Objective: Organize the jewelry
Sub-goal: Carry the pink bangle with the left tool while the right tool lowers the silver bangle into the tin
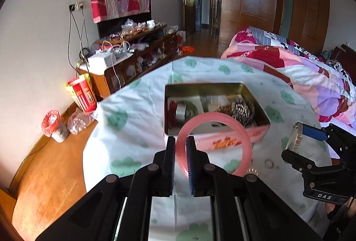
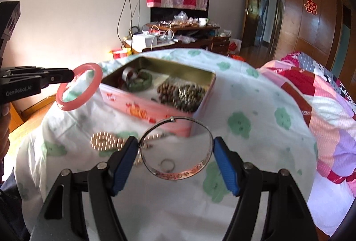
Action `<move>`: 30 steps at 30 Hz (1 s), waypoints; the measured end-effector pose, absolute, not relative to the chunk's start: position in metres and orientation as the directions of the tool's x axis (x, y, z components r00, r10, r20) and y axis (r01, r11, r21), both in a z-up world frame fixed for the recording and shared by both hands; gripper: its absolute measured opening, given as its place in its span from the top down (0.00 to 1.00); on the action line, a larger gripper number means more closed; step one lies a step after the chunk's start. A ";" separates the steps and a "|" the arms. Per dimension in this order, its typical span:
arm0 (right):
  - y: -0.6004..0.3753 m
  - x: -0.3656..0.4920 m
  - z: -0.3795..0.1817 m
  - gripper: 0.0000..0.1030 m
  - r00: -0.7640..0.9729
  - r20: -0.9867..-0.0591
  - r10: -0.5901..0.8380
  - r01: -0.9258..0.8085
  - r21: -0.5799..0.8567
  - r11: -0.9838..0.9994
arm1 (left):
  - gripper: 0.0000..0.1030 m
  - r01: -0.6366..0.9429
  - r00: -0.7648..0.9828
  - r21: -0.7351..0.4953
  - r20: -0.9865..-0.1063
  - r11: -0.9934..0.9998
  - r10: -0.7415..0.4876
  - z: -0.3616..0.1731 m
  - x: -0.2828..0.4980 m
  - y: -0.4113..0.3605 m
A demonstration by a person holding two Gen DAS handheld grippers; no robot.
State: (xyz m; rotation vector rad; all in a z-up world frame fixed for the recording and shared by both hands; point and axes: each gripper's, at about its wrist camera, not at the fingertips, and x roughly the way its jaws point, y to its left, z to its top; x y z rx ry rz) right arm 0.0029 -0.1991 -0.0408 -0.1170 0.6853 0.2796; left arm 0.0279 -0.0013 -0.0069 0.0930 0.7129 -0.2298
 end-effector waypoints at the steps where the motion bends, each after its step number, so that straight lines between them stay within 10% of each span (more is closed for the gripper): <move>1: -0.199 0.005 -0.038 0.30 0.743 -0.633 0.217 -0.294 -0.016 0.956 | 0.91 0.241 0.736 0.010 -0.653 0.971 -0.176 -0.004 0.029 -0.002; 30: -0.176 0.111 -0.033 0.30 0.776 -0.606 0.174 -0.300 -0.112 0.947 | 0.91 0.202 0.723 0.104 -0.687 0.974 -0.076 -0.018 0.135 -0.021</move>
